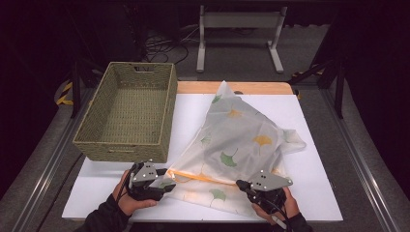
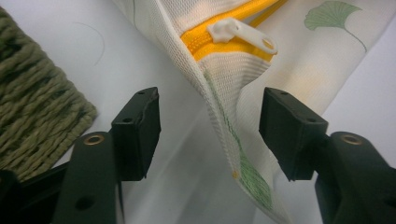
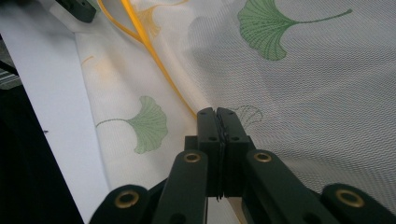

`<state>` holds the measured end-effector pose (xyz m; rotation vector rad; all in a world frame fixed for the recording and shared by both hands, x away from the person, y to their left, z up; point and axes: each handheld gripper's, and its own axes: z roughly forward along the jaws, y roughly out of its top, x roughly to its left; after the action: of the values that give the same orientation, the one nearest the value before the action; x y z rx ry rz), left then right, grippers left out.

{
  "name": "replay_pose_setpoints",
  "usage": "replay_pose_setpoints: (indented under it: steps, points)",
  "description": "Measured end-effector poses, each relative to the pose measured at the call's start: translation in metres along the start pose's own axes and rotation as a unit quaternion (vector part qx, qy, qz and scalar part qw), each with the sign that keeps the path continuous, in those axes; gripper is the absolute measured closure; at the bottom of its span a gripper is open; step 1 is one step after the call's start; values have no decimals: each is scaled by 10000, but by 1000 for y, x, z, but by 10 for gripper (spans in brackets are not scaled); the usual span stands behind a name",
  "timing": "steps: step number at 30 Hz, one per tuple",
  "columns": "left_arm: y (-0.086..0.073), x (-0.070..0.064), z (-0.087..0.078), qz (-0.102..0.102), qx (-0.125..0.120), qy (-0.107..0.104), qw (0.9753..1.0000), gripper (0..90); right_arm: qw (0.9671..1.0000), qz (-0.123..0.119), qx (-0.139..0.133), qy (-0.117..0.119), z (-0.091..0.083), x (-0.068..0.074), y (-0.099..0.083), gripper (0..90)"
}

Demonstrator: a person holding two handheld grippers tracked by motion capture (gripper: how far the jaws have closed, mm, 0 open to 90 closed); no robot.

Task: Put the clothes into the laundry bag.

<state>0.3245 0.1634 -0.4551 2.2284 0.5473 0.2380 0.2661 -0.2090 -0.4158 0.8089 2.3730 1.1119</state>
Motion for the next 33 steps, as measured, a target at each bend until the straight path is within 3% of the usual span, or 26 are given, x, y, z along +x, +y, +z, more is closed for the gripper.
replay_pose_setpoints:
  steps: [2, 5, 9, 13, 17, 22, 28, 31, 32, 33]
  points:
    - [0, 2, 2, -22, 24, -48, 10000, 373, 10000, -5, -28, 11, -1, -1, 1, 894]
    - [0, 5, 4, -16, 81, -148, 9999, 437, 10000, 4, -39, 27, -1, -2, 1, 893]
    - [-3, 8, 2, -42, 85, -384, 9992, 626, 10000, 37, -47, 28, -1, -3, 1, 893]
    - [-4, 8, 1, 8, 83, -493, 9987, 822, 10000, 20, -28, 51, 2, -3, 2, 891]
    - [-4, 7, 0, -26, 57, -516, 9986, 871, 10000, 44, -3, 77, 4, -2, 2, 882]
    - [-5, 9, 0, -67, 3, -479, 9988, 796, 9999, 52, 24, 92, 7, -2, 3, 876]
    - [-3, 12, 0, -249, -185, -461, 9985, 547, 9999, 46, 46, 92, 8, -2, 3, 871]
    - [-2, 11, -1, -152, -233, -461, 9985, 541, 9999, 42, 48, 105, 8, -1, 3, 859]
    - [0, 10, -2, -32, -141, -286, 9995, 505, 9999, 51, 50, 117, 9, -1, 3, 840]
    - [0, 10, -2, -32, -141, -286, 9995, 522, 9999, 51, 50, 117, 9, -1, 3, 840]
